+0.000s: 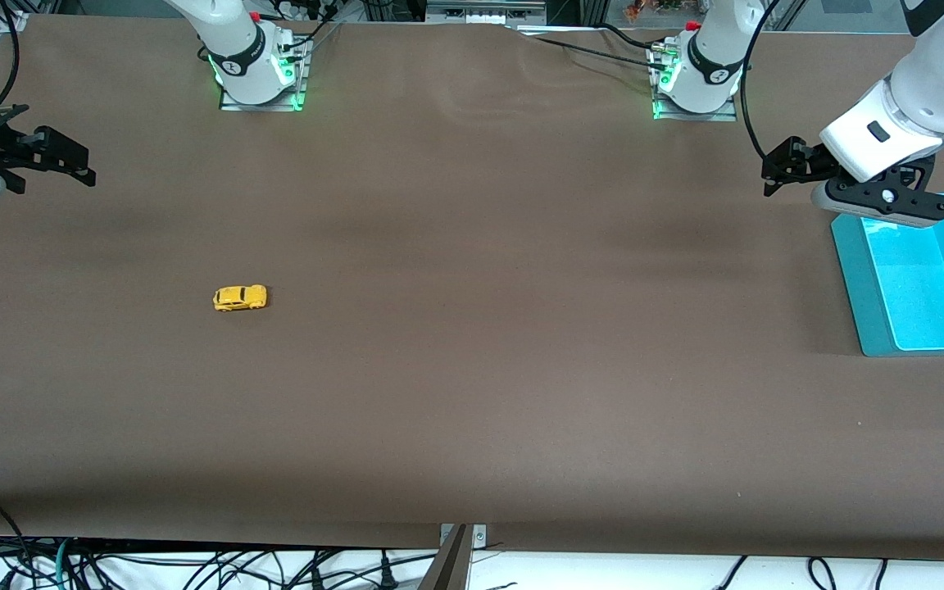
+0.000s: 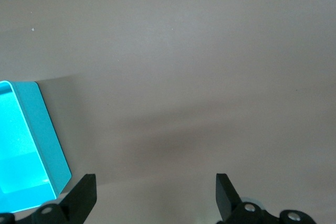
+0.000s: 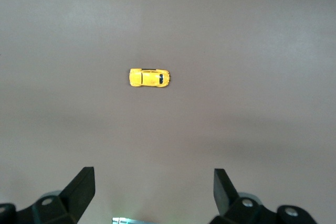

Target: Wind and store yellow beetle car

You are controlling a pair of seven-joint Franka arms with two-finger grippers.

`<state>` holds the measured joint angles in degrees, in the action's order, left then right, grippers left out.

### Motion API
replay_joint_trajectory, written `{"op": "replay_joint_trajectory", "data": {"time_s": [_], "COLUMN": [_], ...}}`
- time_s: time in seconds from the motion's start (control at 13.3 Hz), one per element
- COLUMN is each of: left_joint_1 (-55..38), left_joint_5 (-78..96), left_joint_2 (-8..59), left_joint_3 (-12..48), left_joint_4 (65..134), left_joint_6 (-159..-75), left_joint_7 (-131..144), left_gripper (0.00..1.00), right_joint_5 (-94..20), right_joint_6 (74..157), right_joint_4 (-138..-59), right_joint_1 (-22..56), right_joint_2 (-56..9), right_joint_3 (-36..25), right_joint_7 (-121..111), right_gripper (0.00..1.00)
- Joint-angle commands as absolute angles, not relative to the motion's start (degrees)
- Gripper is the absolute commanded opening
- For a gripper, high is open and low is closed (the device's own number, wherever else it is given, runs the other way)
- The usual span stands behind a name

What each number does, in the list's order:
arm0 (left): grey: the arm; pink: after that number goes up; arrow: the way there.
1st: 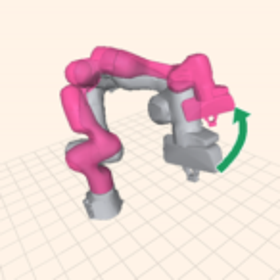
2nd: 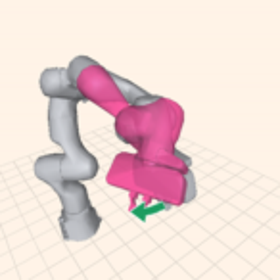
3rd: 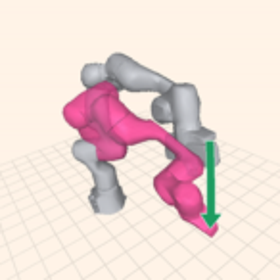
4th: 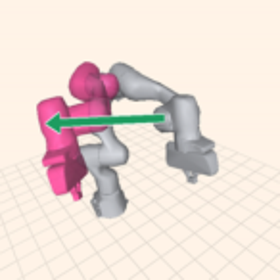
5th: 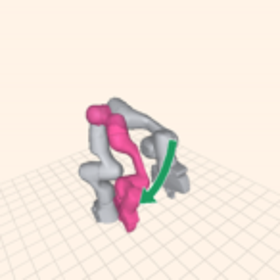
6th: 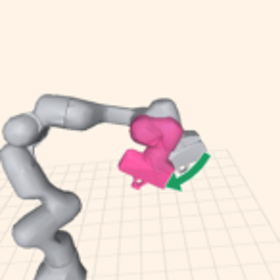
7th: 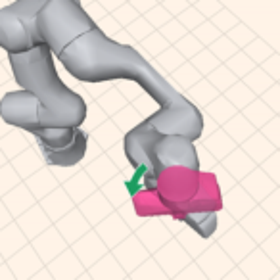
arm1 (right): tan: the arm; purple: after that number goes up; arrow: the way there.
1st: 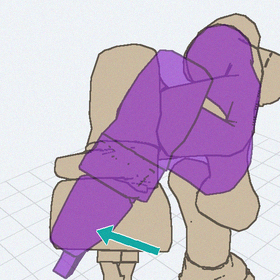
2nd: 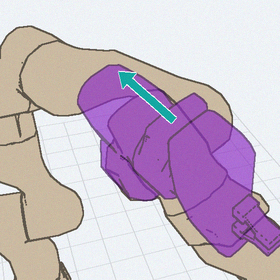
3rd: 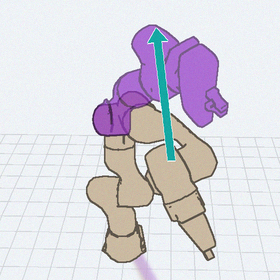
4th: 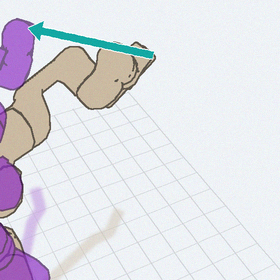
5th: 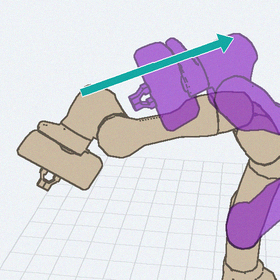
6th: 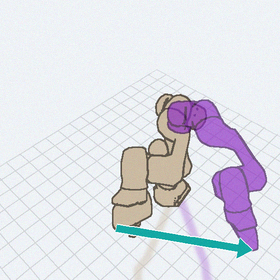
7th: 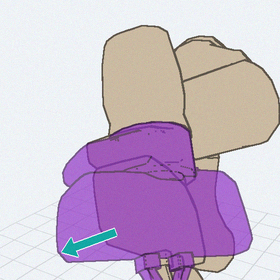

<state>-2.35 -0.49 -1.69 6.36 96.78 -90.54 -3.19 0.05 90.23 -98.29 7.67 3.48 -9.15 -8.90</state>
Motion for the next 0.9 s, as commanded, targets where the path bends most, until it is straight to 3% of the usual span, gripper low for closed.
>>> {"op": "replay_joint_trajectory", "data": {"time_s": [0.0, 0.53, 0.82], "left_joint_1": [-2.6, -2.6, -2.7], "left_joint_5": [-1.9, -2.5, -2.4], "left_joint_2": [-1.6, -1.6, -1.7], "left_joint_3": [6.3, 6.4, 6.5], "left_joint_4": [95.4, 95.4, 95.4], "left_joint_6": [-89.3, -89.3, -89.3], "left_joint_7": [-2.6, -2.6, -2.7], "left_gripper": [1.0, 1.0, 1.0], "right_joint_5": [-0.6, -0.4, -0.4], "right_joint_6": [87.2, 97.1, 108.2], "right_joint_4": [-98.8, -106.3, -114.1], "right_joint_1": [7.6, 8.5, 8.5], "right_joint_2": [3.2, 1.5, 0.2], "right_joint_3": [-8.6, -7.2, -5.6], "right_joint_7": [-9.5, -9.5, -9.5], "right_gripper": [1.0, 1.0, 1.0]}}
